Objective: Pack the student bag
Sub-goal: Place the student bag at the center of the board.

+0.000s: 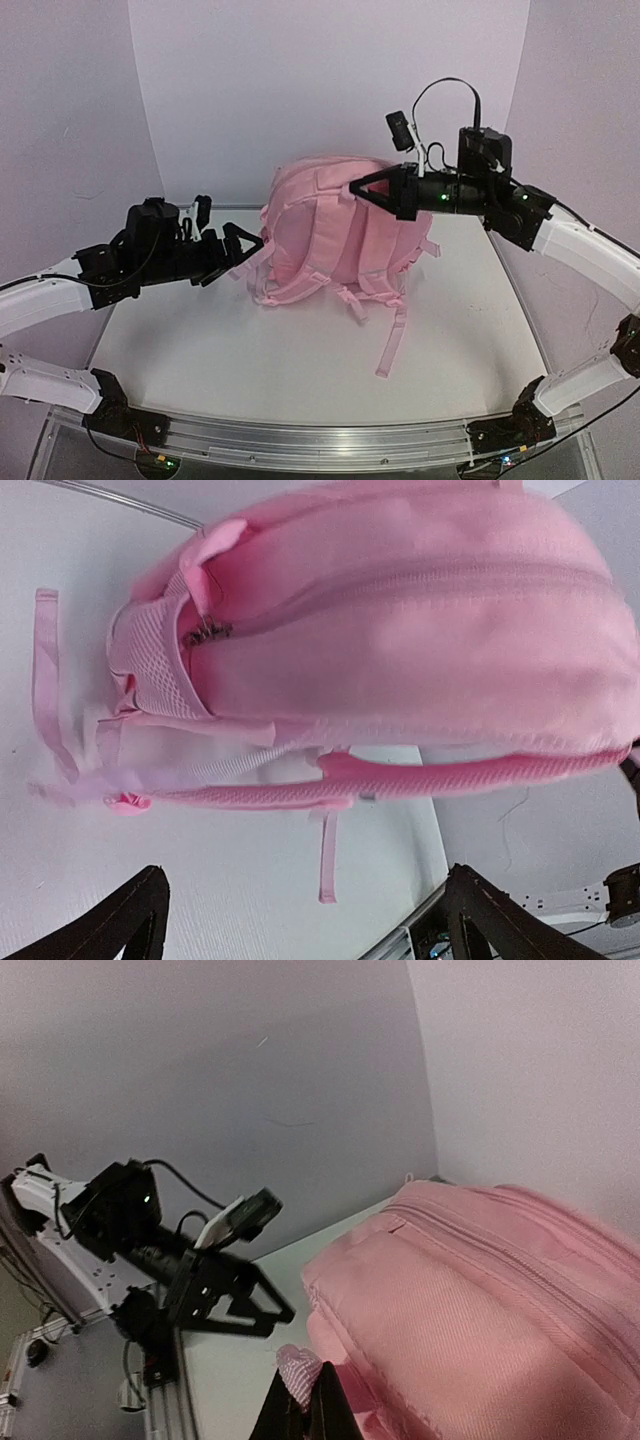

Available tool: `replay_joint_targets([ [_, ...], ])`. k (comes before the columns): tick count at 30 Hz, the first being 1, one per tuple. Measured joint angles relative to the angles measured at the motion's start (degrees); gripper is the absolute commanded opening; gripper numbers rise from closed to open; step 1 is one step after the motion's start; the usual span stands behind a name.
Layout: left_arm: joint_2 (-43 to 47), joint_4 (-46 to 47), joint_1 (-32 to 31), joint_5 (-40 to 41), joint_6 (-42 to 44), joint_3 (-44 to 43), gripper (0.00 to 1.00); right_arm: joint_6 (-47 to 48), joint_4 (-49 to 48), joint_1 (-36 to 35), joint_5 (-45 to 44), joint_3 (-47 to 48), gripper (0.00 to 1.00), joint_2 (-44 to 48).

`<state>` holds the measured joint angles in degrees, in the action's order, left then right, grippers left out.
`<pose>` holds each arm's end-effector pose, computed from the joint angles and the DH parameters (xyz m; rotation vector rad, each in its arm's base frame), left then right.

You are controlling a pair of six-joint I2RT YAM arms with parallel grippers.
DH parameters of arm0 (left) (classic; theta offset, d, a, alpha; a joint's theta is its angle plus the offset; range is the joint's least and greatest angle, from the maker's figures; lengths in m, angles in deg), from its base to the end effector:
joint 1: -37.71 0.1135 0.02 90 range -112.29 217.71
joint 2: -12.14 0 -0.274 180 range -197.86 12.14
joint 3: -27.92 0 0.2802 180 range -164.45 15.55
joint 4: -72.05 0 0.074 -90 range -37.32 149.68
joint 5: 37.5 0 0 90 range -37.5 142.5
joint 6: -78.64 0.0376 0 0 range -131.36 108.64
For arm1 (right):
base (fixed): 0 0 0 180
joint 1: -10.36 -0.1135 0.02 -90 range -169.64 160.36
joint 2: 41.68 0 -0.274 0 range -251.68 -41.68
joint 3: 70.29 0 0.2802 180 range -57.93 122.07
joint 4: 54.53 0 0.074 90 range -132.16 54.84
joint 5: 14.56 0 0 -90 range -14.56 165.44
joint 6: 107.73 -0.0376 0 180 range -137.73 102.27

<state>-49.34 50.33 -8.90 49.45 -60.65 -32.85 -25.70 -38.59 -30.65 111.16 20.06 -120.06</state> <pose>0.1857 -0.1994 0.3082 -0.0120 2.1463 -1.1045 0.2446 0.2418 0.4328 -0.9645 1.4710 1.1455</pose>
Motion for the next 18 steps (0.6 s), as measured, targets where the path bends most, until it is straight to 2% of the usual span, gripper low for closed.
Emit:
replay_joint_targets([
  [8, 1.66, -8.42, 0.1, 6.18, -0.89, 0.43, 0.99, -2.08, -2.91, -3.86, 3.82, -8.34, 0.0, 0.06],
  [15, -3.68, -12.33, 0.12, 9.88, -1.82, -1.76, 1.0, 2.34, -5.36, -7.49, 4.57, -13.69, 0.0, -4.19],
  [18, -4.13, -13.6, 0.86, 11.14, -2.93, -1.95, 1.0, 2.74, -4.05, -8.42, 4.59, -13.69, 0.33, -10.12],
])
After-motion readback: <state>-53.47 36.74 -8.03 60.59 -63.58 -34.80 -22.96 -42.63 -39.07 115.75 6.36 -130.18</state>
